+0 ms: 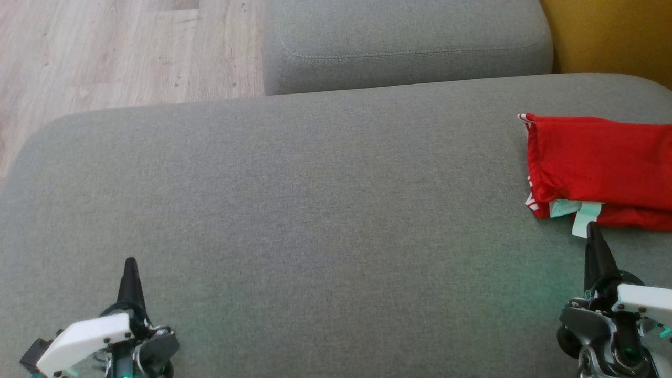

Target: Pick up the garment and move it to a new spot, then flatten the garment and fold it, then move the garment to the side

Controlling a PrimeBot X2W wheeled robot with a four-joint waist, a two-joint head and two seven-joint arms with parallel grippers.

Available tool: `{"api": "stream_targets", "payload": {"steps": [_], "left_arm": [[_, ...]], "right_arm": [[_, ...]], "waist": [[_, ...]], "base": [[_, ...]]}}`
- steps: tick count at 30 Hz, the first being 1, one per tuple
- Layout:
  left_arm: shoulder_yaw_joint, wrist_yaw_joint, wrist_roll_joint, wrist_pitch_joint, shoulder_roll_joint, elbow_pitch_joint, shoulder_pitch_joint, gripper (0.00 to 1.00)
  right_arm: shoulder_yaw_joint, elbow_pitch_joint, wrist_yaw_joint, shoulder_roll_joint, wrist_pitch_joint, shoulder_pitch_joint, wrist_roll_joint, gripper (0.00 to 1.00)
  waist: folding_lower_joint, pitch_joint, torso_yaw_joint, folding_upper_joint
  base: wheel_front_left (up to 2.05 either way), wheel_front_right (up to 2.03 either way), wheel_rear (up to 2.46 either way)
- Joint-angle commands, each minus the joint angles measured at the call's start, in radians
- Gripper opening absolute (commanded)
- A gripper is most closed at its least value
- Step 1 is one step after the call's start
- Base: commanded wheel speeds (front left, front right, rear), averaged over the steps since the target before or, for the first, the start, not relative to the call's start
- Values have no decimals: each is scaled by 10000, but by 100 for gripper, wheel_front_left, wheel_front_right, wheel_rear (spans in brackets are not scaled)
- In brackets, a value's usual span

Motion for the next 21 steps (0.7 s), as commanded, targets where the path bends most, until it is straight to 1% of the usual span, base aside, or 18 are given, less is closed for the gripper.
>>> {"api": "stream_targets", "payload": {"steps": [1, 21], "left_arm": [[383, -71, -55, 71, 85, -369, -520, 0], [382, -71, -55, 71, 85, -370, -520, 0]], "right_arm": [[198, -391, -7, -53, 59, -522, 70, 0], [198, -391, -7, -52, 59, -522, 71, 0]], "waist": [[0, 1, 0, 0], [0, 1, 0, 0]], "base": [[0, 0, 0], [0, 0, 0]]}}
